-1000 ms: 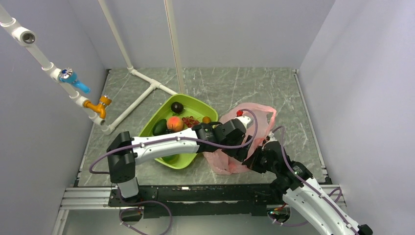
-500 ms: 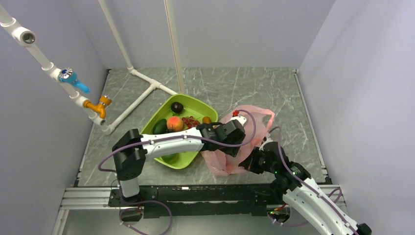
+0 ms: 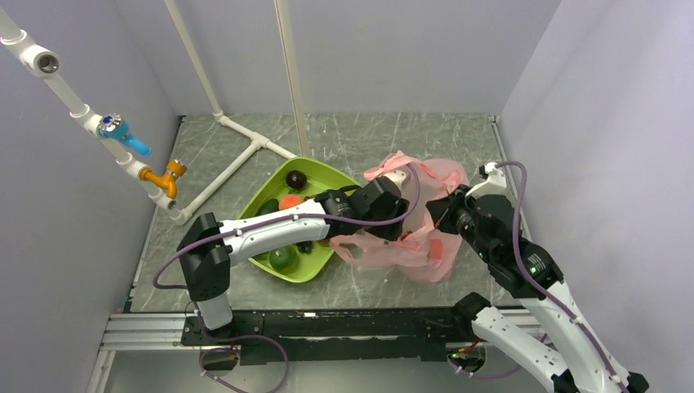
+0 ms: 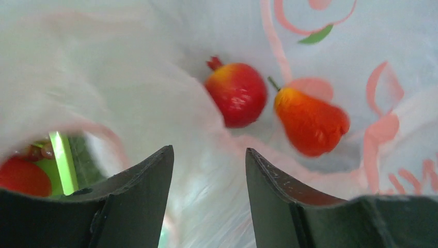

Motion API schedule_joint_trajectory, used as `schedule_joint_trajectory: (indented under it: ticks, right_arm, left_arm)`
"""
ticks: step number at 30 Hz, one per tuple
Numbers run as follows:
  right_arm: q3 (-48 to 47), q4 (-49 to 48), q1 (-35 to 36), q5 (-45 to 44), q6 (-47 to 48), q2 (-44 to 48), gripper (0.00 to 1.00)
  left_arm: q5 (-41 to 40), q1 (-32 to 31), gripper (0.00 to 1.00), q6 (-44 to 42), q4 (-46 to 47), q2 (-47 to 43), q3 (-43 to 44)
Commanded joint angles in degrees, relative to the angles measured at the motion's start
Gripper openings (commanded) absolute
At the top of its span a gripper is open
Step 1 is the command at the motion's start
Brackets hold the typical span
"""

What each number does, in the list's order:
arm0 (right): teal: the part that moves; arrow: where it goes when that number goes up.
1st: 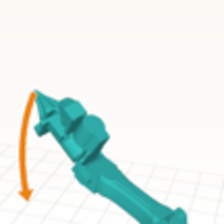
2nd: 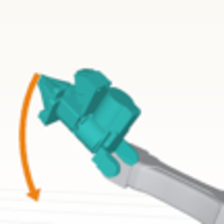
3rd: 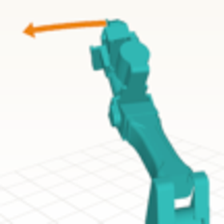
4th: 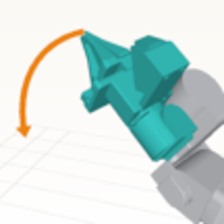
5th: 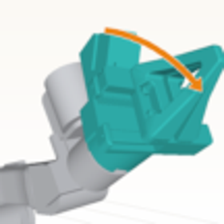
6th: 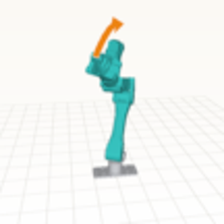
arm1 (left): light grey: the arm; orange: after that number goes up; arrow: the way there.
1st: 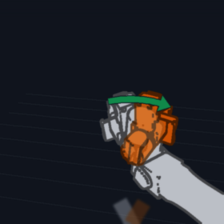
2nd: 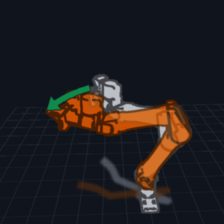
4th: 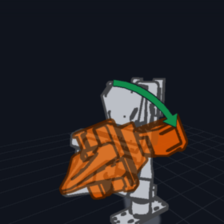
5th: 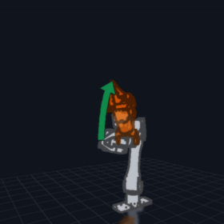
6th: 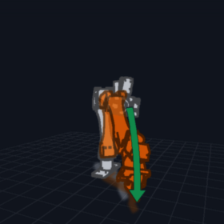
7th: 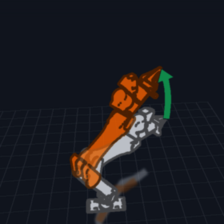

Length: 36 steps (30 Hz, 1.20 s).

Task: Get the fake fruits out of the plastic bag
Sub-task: Adjust the plastic bag at the center of the board.

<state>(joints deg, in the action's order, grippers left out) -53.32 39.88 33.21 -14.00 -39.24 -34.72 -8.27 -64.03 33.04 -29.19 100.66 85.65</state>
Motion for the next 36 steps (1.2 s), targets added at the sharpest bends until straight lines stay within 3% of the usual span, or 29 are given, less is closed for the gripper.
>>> schedule_joint_trajectory:
  ticks: [1, 7, 13, 19, 22, 26, 32, 36]
  right_arm:
    - [-1.5, -0.8, 0.2, 1.1, 7.0, -3.9, 0.00]
    - [3.8, -5.3, 0.2, 8.9, 5.9, -2.9, 0.00]
    - [5.2, -7.3, 0.1, 18.7, 10.6, -1.5, 0.00]
    - [20.0, -7.2, 0.2, 28.2, 2.3, 10.1, 0.00]
    - [22.7, 1.7, 0.2, 22.7, -5.3, 13.7, 0.00]
    - [20.8, 18.0, 0.2, 8.6, -21.3, 15.8, 0.00]
    - [19.4, 20.8, 0.3, 1.5, -26.9, 15.5, 0.00]
    - [18.0, 19.0, 0.3, 2.8, -25.4, 13.8, 0.00]
  left_arm:
    - [4.8, 2.8, 0.59, 0.2, 4.8, -3.3, 0.5]
    - [10.0, 4.6, 0.58, 3.0, 12.4, -2.7, -5.2]
    - [9.4, 4.7, 0.60, 4.1, 12.5, -4.5, -8.0]
    - [13.1, 4.6, 0.63, 5.3, 18.6, -5.6, -13.2]
    - [14.6, 4.5, 0.63, 5.6, 19.6, -3.6, -13.0]
    - [14.9, 4.3, 0.63, 5.8, 22.8, -2.0, -13.2]
    - [15.7, 3.2, 0.68, 3.4, 23.4, 1.6, -8.5]
    - [15.0, 1.6, 0.63, 0.7, 23.1, 2.9, -5.4]
